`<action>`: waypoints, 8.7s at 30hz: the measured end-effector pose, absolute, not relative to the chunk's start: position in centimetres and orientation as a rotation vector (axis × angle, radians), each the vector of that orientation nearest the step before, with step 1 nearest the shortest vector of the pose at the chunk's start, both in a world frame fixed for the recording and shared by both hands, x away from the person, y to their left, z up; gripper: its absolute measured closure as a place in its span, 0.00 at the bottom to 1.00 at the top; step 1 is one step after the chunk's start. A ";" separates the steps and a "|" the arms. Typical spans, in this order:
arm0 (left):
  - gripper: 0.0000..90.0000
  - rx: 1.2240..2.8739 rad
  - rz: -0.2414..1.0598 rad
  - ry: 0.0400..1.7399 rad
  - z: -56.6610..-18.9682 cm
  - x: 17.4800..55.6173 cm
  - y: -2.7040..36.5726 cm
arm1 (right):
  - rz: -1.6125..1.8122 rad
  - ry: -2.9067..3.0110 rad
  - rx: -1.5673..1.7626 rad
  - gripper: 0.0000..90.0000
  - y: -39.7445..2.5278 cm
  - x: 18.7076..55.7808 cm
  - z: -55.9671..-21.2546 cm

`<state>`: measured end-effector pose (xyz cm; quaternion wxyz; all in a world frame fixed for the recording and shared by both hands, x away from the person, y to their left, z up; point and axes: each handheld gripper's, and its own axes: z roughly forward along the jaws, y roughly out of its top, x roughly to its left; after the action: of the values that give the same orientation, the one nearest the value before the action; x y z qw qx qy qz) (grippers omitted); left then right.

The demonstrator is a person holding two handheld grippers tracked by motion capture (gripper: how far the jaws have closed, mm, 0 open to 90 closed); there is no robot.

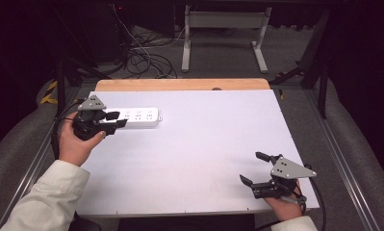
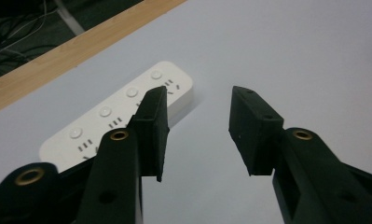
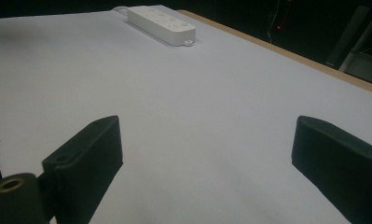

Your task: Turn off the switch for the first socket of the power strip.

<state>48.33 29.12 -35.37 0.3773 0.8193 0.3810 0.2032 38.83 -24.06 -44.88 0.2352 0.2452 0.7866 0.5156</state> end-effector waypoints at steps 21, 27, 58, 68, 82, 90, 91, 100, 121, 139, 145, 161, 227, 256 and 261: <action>0.92 2.029 0.480 1.225 -38.4 55.7 33.0 | 1.419 2.165 0.671 0.10 -24.0 38.9 -45.0; 1.00 1.986 0.467 1.294 -39.4 56.9 33.4 | 1.419 2.177 0.672 0.10 -24.0 39.0 -45.1; 1.00 1.975 0.617 1.436 -43.3 59.8 33.2 | 1.433 2.180 0.674 0.10 -24.1 39.0 -45.1; 1.00 1.968 0.584 1.461 -44.3 60.5 32.8 | 1.449 2.187 0.684 0.10 -24.2 39.2 -45.3; 1.00 1.990 0.594 1.471 -44.9 60.9 32.6 | 1.460 2.196 0.690 0.10 -24.2 39.3 -45.4; 1.00 1.975 0.594 1.483 -45.0 60.9 32.8 | 1.460 2.194 0.694 0.10 -24.2 39.2 -45.4; 1.00 1.979 0.583 1.476 -45.0 60.9 32.9 | 1.458 2.195 0.691 0.10 -24.2 39.3 -45.4; 1.00 1.972 0.575 1.474 -45.2 61.0 33.1 | 1.463 2.195 0.690 0.10 -24.2 39.3 -45.4; 1.00 1.994 0.597 1.461 -45.3 60.8 32.8 | 1.464 2.201 0.682 0.10 -24.2 39.2 -45.4; 1.00 1.986 0.628 1.471 -45.4 60.6 32.5 | 1.465 2.204 0.683 0.10 -24.1 39.2 -45.4; 1.00 2.013 0.672 1.470 -45.4 60.6 32.0 | 1.466 2.204 0.683 0.10 -24.1 39.2 -45.4; 1.00 2.012 0.652 1.456 -45.5 60.4 31.8 | 1.466 2.204 0.681 0.10 -24.2 39.2 -45.4; 0.49 1.833 0.560 0.991 -36.5 48.0 30.1 | 1.489 2.220 0.648 0.10 -23.3 40.2 -45.3; 0.37 1.805 0.422 0.735 -42.5 40.9 28.0 | 1.489 2.224 0.633 0.10 -23.2 40.1 -45.2; 0.33 1.832 0.387 0.747 -44.4 40.6 27.6 | 1.490 2.223 0.633 0.10 -23.2 40.0 -45.2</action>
<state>40.56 27.59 -44.42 0.5336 0.7687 0.3132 0.1622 40.05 -23.20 -45.21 0.1947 0.2257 0.7928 0.5316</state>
